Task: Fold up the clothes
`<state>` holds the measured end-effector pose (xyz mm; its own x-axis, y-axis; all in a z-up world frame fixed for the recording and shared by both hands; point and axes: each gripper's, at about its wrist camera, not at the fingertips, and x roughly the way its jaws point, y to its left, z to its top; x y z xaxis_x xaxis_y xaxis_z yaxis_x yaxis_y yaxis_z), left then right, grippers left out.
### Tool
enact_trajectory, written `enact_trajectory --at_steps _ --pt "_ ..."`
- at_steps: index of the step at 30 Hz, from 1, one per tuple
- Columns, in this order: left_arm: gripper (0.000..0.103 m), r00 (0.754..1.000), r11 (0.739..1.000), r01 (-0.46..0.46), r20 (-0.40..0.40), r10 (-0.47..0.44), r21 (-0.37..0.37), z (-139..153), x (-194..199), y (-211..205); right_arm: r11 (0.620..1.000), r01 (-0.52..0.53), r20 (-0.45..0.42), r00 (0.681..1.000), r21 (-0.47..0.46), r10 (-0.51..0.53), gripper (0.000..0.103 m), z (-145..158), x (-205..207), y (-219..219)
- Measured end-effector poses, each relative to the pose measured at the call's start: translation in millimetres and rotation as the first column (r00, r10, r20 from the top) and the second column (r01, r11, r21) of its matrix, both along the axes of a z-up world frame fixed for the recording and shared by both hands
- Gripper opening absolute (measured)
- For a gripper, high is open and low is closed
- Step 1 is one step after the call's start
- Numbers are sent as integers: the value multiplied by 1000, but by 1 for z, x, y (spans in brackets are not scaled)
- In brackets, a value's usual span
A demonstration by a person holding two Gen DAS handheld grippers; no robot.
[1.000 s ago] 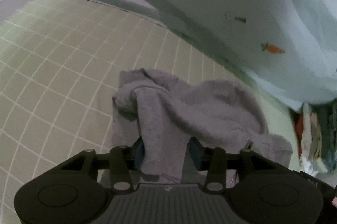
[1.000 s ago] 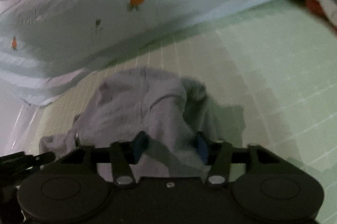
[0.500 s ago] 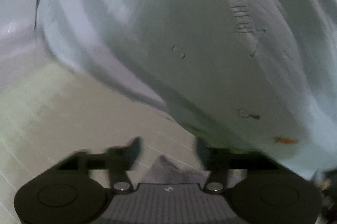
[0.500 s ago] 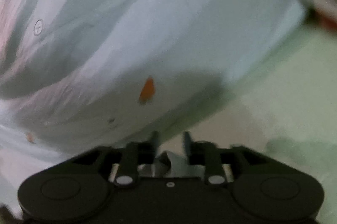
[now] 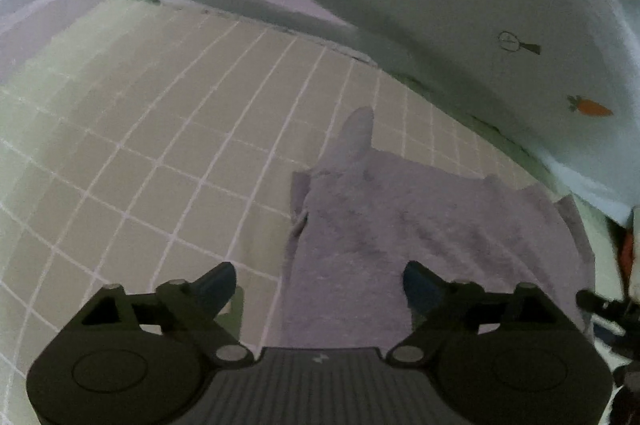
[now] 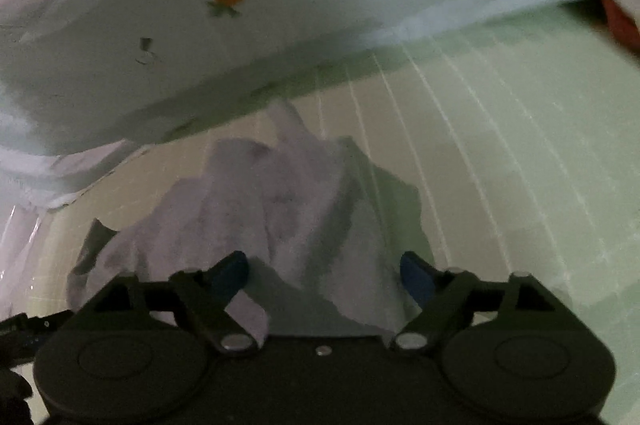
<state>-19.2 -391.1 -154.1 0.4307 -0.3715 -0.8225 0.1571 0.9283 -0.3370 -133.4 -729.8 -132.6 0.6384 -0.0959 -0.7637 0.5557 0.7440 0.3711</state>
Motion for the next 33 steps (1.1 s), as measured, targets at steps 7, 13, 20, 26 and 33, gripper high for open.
enact_trajectory --at_steps 7,13,20,26,33 --pt "94 998 996 -29 -63 24 -80 -14 7 -1 993 13 33 999 117 -17 94 -14 3 -10" --pt "93 998 991 -24 -57 17 -128 -17 4 0 986 -30 40 999 163 24 103 -25 15 2" --pt "72 996 965 1 -87 -24 -261 -23 2 -10 986 -91 20 996 140 89 103 -24 33 23" --pt "41 991 948 20 -118 -61 -318 -20 -8 -22 965 -142 35 990 219 138 70 -23 35 39" --pt "34 980 927 141 -86 -181 -346 10 -58 -46 983 -77 108 992 169 59 45 8 -30 56"
